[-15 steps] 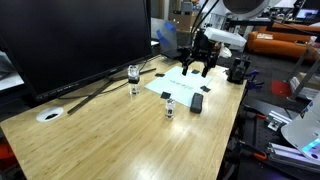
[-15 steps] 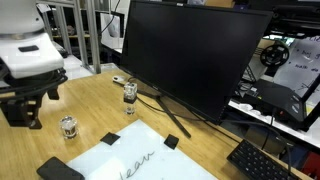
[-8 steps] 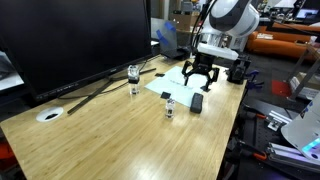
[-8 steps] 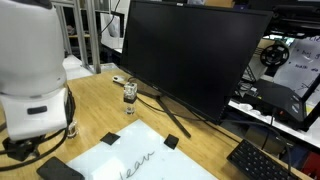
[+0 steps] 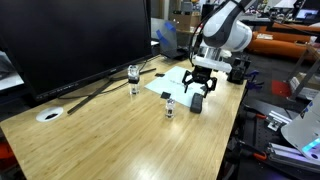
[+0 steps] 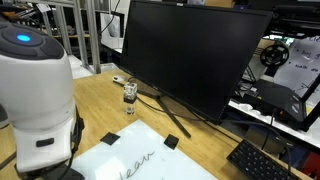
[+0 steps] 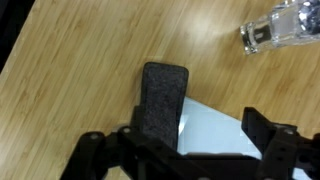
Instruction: Pick up the duster and rub the white object
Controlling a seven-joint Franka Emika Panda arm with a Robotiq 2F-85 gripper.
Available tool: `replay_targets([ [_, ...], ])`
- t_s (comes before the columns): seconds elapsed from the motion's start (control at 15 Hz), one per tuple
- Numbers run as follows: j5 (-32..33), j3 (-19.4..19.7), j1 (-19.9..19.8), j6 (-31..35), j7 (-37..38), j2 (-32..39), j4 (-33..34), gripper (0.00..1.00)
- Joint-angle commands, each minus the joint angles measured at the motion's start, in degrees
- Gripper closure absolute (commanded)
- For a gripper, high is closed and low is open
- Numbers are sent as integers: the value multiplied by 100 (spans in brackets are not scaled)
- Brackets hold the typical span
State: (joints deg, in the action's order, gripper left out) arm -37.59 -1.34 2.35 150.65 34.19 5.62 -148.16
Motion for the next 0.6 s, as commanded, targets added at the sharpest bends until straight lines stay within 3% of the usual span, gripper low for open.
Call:
replay_targets([
  [0.0,540,28,56,26,143,216,55,0],
  [0.53,639,-9,55,146,190,311,-122,0],
])
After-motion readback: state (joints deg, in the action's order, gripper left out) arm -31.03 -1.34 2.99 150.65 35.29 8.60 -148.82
